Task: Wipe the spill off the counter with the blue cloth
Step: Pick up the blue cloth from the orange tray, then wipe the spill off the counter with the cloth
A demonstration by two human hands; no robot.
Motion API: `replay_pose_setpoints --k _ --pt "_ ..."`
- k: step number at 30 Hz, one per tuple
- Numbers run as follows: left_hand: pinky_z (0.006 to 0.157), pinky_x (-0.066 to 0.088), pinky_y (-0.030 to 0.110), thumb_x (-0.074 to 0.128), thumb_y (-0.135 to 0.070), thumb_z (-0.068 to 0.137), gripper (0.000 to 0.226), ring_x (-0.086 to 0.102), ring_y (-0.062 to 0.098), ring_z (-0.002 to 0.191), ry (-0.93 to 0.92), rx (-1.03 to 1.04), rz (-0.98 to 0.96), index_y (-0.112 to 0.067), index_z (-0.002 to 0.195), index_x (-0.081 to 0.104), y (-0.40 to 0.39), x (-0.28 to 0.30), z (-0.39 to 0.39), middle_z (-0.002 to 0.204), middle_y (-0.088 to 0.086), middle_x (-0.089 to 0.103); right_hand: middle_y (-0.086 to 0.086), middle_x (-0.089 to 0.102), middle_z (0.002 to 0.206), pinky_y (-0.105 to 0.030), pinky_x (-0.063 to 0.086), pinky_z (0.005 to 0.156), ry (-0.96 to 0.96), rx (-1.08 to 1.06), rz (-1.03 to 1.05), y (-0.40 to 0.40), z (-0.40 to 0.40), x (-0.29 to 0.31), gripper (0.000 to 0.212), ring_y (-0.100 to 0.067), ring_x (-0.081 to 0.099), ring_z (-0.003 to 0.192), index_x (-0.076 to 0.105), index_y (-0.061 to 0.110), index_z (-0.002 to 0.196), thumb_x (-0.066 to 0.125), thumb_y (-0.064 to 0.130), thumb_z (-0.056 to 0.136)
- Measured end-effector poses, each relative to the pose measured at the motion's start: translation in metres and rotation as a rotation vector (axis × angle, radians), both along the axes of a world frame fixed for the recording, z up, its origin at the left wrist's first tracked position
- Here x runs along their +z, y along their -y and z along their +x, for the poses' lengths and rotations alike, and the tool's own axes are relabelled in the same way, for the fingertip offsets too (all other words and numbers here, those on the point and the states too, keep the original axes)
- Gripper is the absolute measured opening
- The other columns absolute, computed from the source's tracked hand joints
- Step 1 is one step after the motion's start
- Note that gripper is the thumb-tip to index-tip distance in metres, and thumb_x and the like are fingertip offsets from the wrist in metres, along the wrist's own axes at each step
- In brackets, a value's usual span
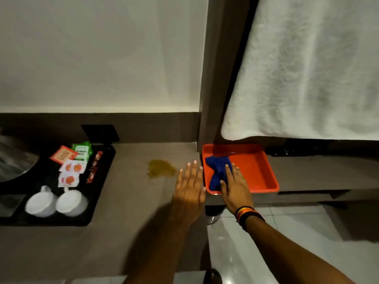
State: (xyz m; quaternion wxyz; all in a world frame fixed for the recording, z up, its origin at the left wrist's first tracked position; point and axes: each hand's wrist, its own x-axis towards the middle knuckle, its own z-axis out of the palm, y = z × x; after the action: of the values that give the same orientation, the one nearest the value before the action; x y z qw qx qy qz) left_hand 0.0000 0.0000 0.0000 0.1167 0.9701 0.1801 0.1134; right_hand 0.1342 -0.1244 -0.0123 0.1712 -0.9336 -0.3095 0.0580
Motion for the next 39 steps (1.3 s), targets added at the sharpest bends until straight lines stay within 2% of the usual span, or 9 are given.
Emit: replay_pose_setpoints --k 3,7,12,15,18,23,29,34,39 --pt "0.131 0.008 0.052 0.023 -0.034 0.106 0.062 0.008 0.033 0.160 -0.091 0.061 -0.022 -0.010 0.162 0.016 0.013 -0.026 0.023 0.172 0.014 0.012 -0.016 0.017 0.169 -0.044 0.017 0.128 -0.097 0.012 -0.041 -0.015 0.040 -0.024 0.065 -0.032 0.016 0.157 0.022 0.009 0.160 0.046 0.029 0.103" --pt "0.132 0.004 0.052 0.000 -0.040 0.099 0.071 -0.006 0.031 0.160 -0.231 0.126 -0.112 -0.009 0.163 0.001 0.020 -0.061 0.036 0.173 0.013 -0.004 -0.016 0.004 0.170 -0.050 0.012 0.128 -0.253 0.034 -0.158 -0.044 0.074 -0.061 0.073 -0.034 0.003 0.158 0.011 0.013 0.162 0.046 0.037 0.103" --pt "0.132 0.015 0.048 0.032 -0.028 0.104 0.066 0.005 0.029 0.161 -0.155 0.203 -0.097 -0.005 0.162 0.010 0.023 -0.083 0.039 0.173 0.015 0.010 -0.015 -0.009 0.170 -0.059 0.000 0.126 -0.324 0.007 -0.239 -0.067 0.089 -0.088 0.077 -0.036 -0.008 0.157 0.001 0.021 0.163 0.044 0.042 0.102" --pt "0.131 0.018 0.048 0.030 -0.030 0.104 0.065 0.009 0.028 0.161 -0.133 0.213 -0.066 -0.005 0.162 0.013 0.024 -0.086 0.040 0.172 0.015 0.015 -0.020 -0.009 0.169 -0.064 -0.002 0.124 -0.323 -0.042 -0.273 -0.082 0.088 -0.089 0.078 -0.043 -0.009 0.156 0.002 0.022 0.163 0.048 0.030 0.101" --pt "0.130 0.020 0.050 0.028 -0.031 0.103 0.066 0.008 0.029 0.160 -0.177 0.202 -0.076 -0.005 0.162 0.011 0.024 -0.083 0.039 0.172 0.016 0.014 -0.023 -0.001 0.169 -0.065 0.005 0.125 -0.319 -0.075 -0.298 -0.090 0.089 -0.080 0.084 -0.047 -0.003 0.155 0.007 0.019 0.162 0.059 0.014 0.096" --pt "0.132 0.012 0.049 0.025 -0.030 0.107 0.062 0.001 0.026 0.161 -0.198 0.073 -0.122 -0.008 0.163 0.006 0.009 -0.064 0.023 0.174 0.013 0.007 -0.024 0.023 0.163 -0.052 0.022 0.124 -0.255 -0.050 -0.121 -0.080 0.090 -0.033 0.081 -0.044 0.025 0.150 0.026 0.011 0.157 0.069 0.016 0.089" --pt "0.132 0.010 0.047 0.029 -0.024 0.110 0.058 0.006 0.027 0.161 -0.135 0.125 -0.106 -0.009 0.163 0.011 -0.017 -0.023 -0.043 0.173 0.012 0.010 -0.023 0.021 0.166 -0.050 0.015 0.127 -0.171 -0.001 0.127 -0.063 0.015 0.035 0.074 -0.043 0.021 0.152 0.028 0.010 0.158 0.051 0.000 0.089" --pt "0.132 0.014 0.051 0.038 -0.015 0.107 0.056 0.015 0.030 0.160 -0.051 0.187 -0.162 -0.007 0.160 0.022 -0.060 -0.028 -0.131 0.171 0.016 0.020 -0.022 0.012 0.168 -0.049 0.007 0.129 -0.290 0.114 0.121 -0.056 -0.118 0.016 0.071 -0.038 0.011 0.157 0.019 0.003 0.159 0.047 -0.001 0.094" --pt "0.131 0.017 0.051 0.041 -0.018 0.107 0.057 0.018 0.034 0.159 -0.052 0.234 -0.159 -0.005 0.160 0.024 -0.106 -0.053 -0.213 0.170 0.019 0.023 -0.014 -0.005 0.170 -0.056 -0.001 0.128 -0.198 0.220 -0.178 -0.059 -0.191 -0.035 0.072 -0.032 -0.005 0.158 0.004 0.014 0.163 0.040 0.038 0.105"
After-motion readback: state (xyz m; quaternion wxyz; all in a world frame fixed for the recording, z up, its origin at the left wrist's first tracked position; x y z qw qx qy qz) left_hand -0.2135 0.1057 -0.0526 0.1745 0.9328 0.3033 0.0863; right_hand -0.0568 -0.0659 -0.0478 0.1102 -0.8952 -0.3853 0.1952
